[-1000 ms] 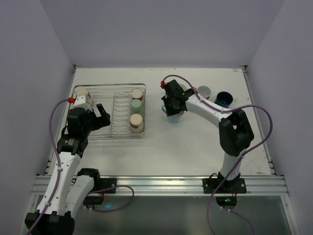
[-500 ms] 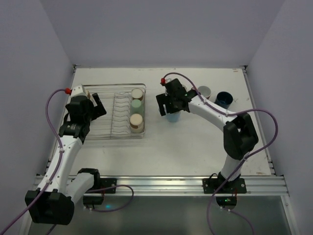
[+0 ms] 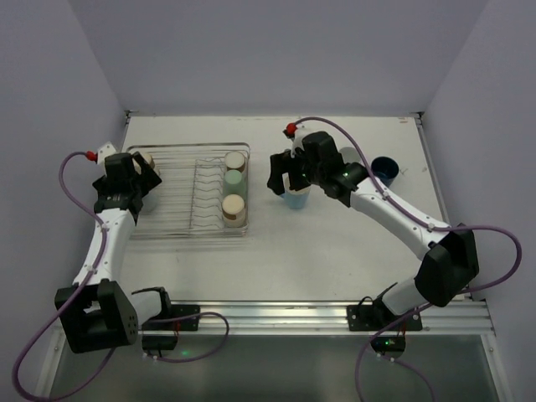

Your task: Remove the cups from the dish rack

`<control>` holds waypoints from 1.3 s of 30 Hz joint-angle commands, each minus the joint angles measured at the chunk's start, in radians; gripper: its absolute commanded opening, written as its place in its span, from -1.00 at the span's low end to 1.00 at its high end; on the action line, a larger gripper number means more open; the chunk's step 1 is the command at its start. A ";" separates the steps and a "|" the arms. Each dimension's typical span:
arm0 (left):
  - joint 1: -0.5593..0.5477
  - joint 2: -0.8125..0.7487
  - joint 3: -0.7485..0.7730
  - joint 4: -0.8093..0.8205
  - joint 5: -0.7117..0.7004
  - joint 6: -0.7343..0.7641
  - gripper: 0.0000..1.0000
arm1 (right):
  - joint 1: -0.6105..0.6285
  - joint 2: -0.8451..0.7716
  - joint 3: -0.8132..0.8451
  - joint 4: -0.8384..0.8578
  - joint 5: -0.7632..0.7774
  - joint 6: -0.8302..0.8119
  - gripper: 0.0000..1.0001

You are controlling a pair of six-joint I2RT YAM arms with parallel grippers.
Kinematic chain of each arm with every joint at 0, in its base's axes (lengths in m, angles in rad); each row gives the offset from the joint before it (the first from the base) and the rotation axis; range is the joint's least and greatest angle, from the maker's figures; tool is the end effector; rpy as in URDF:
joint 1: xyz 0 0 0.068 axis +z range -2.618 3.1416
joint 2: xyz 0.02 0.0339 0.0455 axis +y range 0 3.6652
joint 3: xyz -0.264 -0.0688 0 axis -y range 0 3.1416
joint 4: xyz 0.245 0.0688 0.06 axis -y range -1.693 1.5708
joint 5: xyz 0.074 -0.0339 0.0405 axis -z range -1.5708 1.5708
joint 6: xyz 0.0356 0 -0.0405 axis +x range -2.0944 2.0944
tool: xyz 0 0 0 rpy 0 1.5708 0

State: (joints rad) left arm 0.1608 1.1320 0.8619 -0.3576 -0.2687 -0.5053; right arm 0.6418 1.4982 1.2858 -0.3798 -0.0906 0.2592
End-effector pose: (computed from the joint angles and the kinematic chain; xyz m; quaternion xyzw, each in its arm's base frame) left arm 0.2429 0.0490 0.2813 -0.3461 0.8144 0.0404 0.4640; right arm 0.2735 0.2084 0.3227 -0.1885 0.8616 0.2404 0.4053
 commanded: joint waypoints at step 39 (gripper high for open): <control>0.102 -0.129 -0.006 0.086 0.356 -0.055 -1.00 | 0.131 -0.193 -0.178 0.531 -0.239 0.351 0.89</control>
State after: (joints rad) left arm 0.2569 1.0889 0.8658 -0.3080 -0.0364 -0.5213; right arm 0.7464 1.3331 1.1454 -0.1062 -0.2653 0.4595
